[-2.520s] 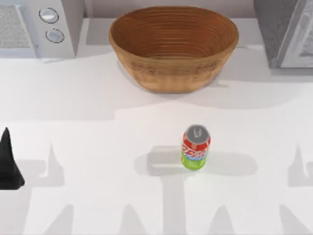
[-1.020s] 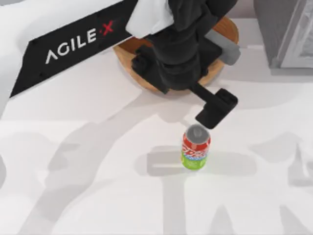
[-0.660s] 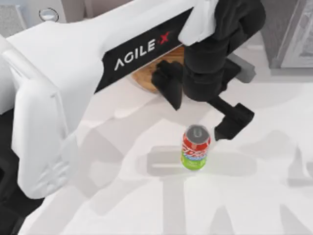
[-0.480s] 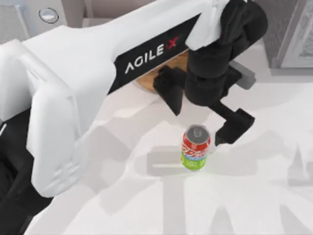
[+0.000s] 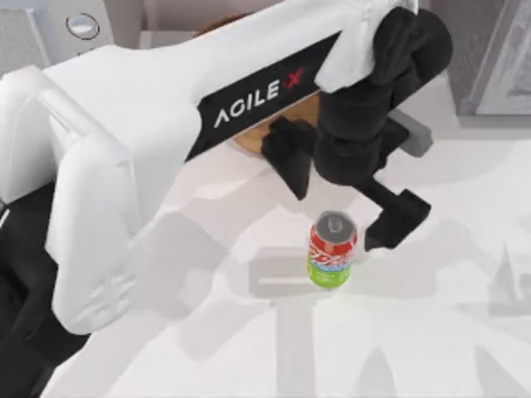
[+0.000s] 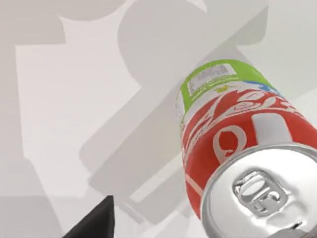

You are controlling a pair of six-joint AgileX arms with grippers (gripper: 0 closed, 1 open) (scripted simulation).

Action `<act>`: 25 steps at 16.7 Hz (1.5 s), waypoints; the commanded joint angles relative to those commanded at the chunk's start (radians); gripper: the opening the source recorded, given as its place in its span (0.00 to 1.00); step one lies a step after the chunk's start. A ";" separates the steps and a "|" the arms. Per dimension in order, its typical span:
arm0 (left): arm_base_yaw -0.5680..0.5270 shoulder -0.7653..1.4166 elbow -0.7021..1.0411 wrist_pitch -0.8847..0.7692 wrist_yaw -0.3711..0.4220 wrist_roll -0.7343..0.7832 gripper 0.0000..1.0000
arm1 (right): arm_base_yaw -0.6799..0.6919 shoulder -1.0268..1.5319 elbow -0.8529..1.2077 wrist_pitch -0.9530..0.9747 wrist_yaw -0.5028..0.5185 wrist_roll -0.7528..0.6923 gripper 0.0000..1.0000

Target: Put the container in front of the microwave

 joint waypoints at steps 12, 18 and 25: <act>-0.002 -0.004 -0.206 0.200 0.000 -0.002 0.85 | 0.000 0.000 0.000 0.000 0.000 0.000 1.00; -0.002 -0.004 -0.206 0.200 0.000 -0.002 0.40 | 0.000 0.000 0.000 0.000 0.000 0.000 1.00; -0.002 -0.004 -0.206 0.200 0.000 -0.002 0.00 | 0.000 0.000 0.000 0.000 0.000 0.000 1.00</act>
